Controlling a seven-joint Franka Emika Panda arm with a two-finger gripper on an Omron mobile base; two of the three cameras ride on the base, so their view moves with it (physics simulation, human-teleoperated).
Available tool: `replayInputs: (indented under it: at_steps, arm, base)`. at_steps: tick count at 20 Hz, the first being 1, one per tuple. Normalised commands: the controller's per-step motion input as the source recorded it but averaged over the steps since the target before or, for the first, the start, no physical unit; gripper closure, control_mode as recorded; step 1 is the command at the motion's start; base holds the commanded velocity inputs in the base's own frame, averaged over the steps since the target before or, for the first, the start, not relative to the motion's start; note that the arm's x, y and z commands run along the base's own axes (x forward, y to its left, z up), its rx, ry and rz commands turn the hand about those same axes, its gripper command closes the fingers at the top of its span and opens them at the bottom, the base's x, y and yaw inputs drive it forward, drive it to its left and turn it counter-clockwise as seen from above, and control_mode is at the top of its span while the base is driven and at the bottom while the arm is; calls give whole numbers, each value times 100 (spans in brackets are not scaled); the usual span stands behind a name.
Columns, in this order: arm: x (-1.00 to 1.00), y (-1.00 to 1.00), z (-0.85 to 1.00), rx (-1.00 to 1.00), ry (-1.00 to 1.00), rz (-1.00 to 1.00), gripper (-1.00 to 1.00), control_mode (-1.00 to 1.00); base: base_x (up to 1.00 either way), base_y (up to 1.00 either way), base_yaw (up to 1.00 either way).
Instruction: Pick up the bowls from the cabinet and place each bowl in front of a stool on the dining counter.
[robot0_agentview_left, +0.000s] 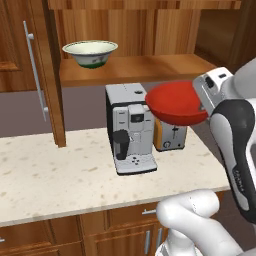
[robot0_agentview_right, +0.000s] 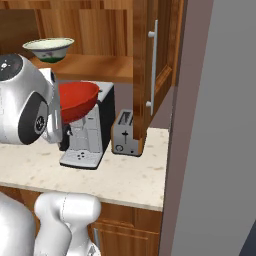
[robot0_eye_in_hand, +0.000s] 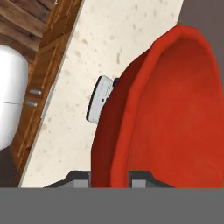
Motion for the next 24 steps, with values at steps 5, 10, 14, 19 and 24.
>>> replayInputs:
  at_steps: [5,10,14,19,24]
  arm:
    - [-33,-5,-16,7,-6,-1,100,-100]
    - [-22,-3,-21,18,-12,0,100,-100]
    - [-5,0,-12,8,-5,0,100,-100]
    - [0,0,0,0,0,0,100,-100]
    - [0,0,0,0,0,0,100,-100]
  base:
    - [0,0,0]
    - [0,0,0]
    - [0,0,0]
    - [0,0,0]
    - [0,0,0]
